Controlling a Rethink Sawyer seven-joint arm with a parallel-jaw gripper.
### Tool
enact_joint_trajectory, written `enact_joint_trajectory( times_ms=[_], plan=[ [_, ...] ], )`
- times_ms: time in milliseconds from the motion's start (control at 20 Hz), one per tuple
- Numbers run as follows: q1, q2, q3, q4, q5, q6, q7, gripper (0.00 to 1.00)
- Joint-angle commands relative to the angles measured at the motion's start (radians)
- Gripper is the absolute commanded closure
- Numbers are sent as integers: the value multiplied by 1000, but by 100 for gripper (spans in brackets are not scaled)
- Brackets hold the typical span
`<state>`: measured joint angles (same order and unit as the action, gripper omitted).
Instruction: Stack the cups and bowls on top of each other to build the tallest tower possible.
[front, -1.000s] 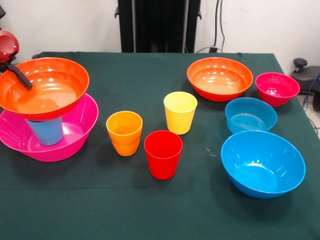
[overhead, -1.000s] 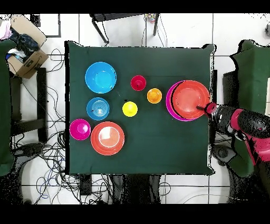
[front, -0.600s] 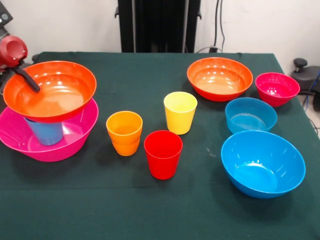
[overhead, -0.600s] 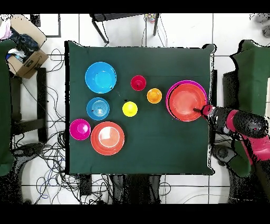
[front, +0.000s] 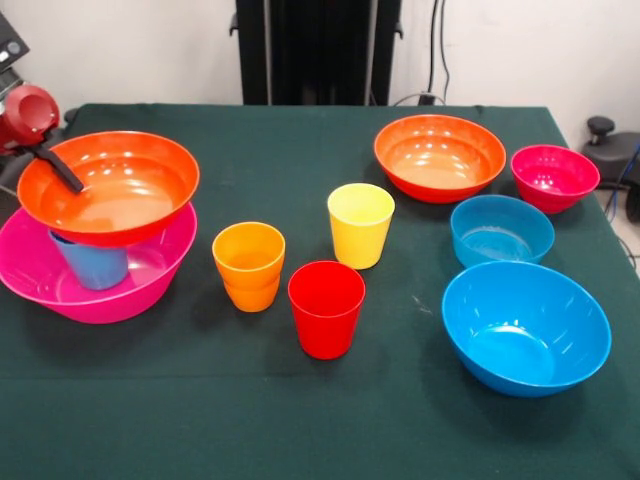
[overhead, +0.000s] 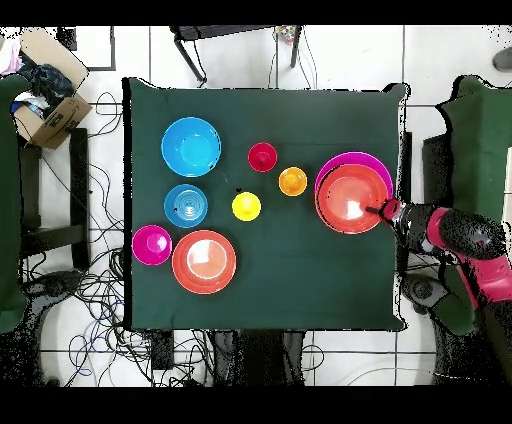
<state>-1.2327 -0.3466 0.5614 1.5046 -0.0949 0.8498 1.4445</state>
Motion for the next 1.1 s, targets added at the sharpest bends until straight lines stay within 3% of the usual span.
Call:
enact_joint_trajectory(
  times_ms=[50,700,1100],
  plan=[
    [42,2,-20,-109,-78,124,-107,100],
    [51,18,-6,-139,-91,149,-91,100],
    [37,14,5,-100,-98,114,-100,100]
  ],
)
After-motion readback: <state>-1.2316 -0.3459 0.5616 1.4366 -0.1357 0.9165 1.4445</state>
